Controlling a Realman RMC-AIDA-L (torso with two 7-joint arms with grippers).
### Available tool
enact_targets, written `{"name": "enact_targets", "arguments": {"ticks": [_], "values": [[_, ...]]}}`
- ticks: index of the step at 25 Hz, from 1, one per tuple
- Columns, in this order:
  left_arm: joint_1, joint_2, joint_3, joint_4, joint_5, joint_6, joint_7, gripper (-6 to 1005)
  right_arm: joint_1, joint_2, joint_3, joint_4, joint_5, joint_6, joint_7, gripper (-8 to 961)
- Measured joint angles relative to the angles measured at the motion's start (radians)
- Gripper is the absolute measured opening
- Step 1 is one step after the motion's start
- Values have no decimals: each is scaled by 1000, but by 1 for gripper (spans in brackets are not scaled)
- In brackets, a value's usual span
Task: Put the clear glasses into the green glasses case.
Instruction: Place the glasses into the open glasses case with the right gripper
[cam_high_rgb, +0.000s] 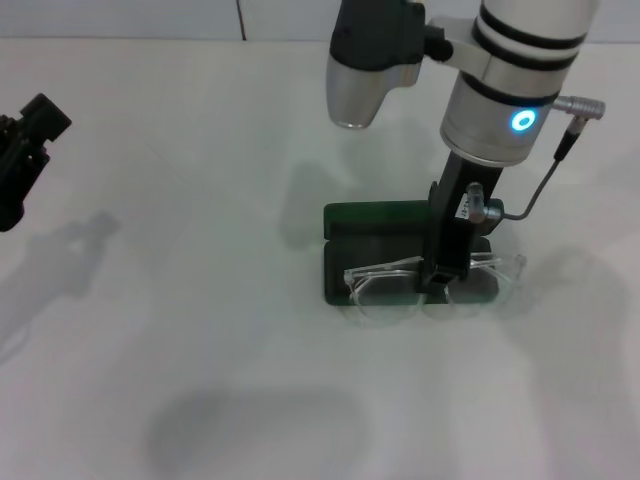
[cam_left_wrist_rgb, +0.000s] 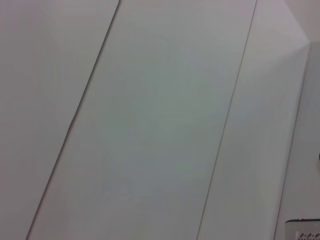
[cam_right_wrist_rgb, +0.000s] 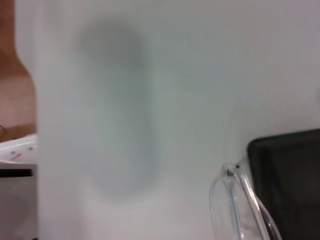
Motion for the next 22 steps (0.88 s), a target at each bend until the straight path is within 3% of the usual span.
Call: {"name": "enact_targets", "arguments": {"ticks": [7, 22], "values": [[-7, -3, 0, -7, 16, -1, 1, 99, -3, 0, -56, 8, -1, 62, 0, 68], [-10, -4, 0, -29, 17, -2, 13, 99, -21, 0, -77, 18, -19, 155, -8, 68]]}}
